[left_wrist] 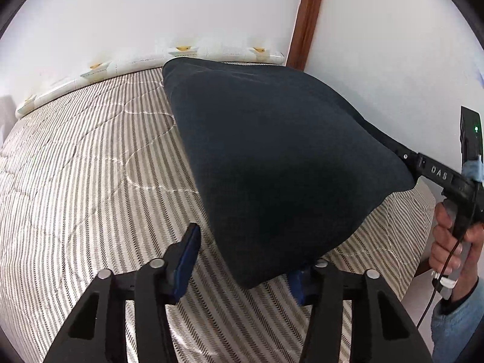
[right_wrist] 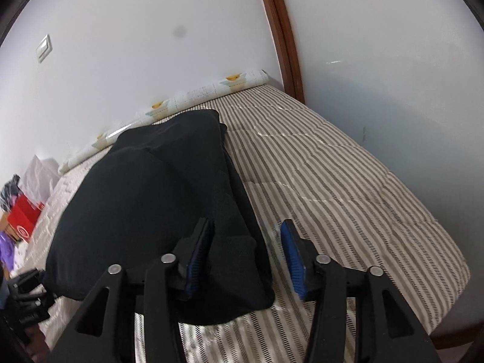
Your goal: Fold small clothes
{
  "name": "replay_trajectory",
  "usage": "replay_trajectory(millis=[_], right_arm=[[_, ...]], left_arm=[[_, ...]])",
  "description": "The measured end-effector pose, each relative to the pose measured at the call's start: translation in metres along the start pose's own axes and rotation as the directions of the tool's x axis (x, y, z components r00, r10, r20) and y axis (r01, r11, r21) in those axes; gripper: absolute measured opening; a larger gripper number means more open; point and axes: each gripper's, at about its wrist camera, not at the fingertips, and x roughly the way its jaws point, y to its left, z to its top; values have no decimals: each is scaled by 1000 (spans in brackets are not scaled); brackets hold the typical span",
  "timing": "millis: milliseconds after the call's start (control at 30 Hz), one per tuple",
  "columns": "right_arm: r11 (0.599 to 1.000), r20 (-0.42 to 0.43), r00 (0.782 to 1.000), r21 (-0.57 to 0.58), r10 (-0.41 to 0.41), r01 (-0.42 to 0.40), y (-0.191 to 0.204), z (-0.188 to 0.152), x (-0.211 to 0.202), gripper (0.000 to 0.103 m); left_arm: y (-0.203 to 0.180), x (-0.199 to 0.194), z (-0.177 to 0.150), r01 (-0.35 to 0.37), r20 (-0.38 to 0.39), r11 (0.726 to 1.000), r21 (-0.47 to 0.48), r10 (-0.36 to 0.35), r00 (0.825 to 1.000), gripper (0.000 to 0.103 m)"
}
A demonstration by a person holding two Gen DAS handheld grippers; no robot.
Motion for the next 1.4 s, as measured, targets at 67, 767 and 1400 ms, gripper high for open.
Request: replay_trajectory(millis=[67, 767, 1400], right_arm=[[1000, 6, 1000, -3, -17, 17, 1, -3, 4, 49], [1000, -34, 999, -16, -3, 2, 56, 15, 40, 14], [963, -69, 971, -131, 229, -237, 208, 15, 51, 14]], left_arm=[[-5, 2, 2, 2, 3, 1000, 4, -2, 1000, 42], [50, -28, 9, 5, 133, 988, -156, 16, 991, 15], [183, -71, -39, -122, 103, 933, -338, 166, 981, 15]])
